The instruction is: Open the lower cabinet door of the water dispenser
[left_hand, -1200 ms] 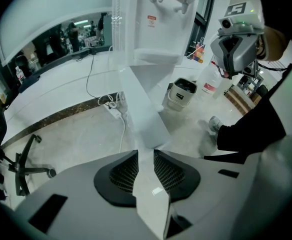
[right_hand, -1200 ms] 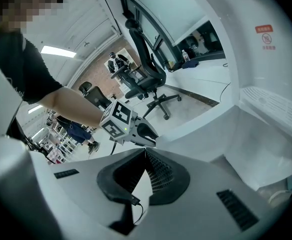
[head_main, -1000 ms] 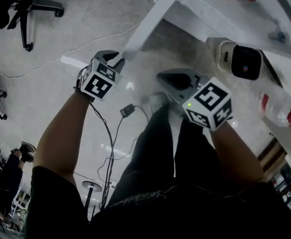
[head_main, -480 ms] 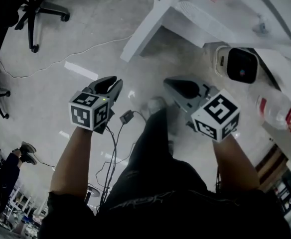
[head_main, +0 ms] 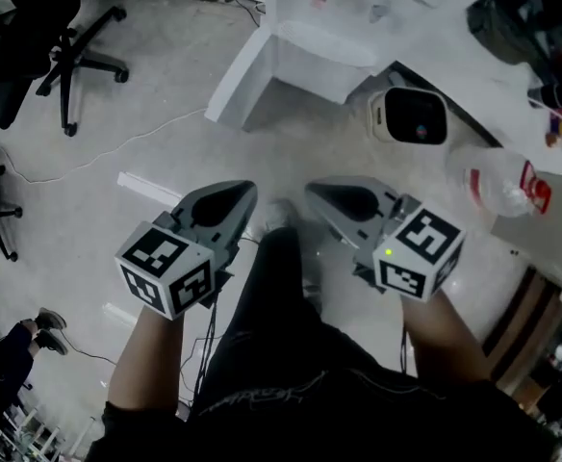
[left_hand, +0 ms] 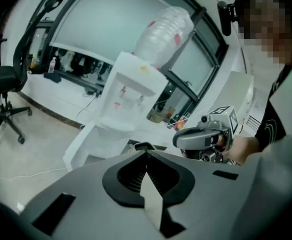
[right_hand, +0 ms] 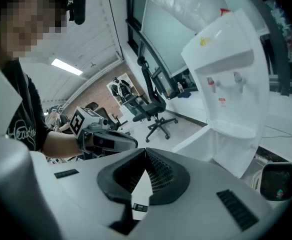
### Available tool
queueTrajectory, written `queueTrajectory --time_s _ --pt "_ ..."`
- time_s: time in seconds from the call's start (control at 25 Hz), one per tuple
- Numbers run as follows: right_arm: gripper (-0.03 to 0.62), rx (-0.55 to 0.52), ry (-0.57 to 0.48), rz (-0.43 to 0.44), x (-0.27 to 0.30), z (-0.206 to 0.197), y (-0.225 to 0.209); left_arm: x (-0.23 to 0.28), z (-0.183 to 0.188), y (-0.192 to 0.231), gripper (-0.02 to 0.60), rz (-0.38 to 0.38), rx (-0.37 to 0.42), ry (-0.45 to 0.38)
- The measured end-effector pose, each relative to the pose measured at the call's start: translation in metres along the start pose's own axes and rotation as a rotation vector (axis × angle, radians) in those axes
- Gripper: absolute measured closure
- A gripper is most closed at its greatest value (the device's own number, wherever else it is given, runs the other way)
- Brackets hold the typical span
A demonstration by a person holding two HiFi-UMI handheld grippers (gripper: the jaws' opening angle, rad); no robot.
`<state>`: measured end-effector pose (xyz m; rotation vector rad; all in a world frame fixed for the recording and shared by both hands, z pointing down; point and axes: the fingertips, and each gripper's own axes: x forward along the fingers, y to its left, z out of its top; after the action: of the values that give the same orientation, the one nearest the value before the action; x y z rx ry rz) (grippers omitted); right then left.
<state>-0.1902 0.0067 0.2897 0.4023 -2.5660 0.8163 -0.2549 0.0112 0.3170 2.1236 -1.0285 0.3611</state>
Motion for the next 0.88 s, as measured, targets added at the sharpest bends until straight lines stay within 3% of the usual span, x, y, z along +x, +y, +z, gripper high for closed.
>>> queueTrajectory --time_s 0.44,0.68,0.88 --pt "0.582 -0.258 -0.174 0.016 -0.177 0.073 0.179 -0.13 0.086 -0.244 0.581 -0.14 0.165 -0.243" --pt "0.582 -0.384 -0.252 -0.002 -0.251 0.106 0.241 -0.196 0.114 -0.32 0.581 -0.085 0.265 -0.346" --pt "0.582 -0.39 -0.304 0.034 -0.3 0.122 0.272 -0.226 0.123 -0.367 0.581 -0.051 0.324 -0.377"
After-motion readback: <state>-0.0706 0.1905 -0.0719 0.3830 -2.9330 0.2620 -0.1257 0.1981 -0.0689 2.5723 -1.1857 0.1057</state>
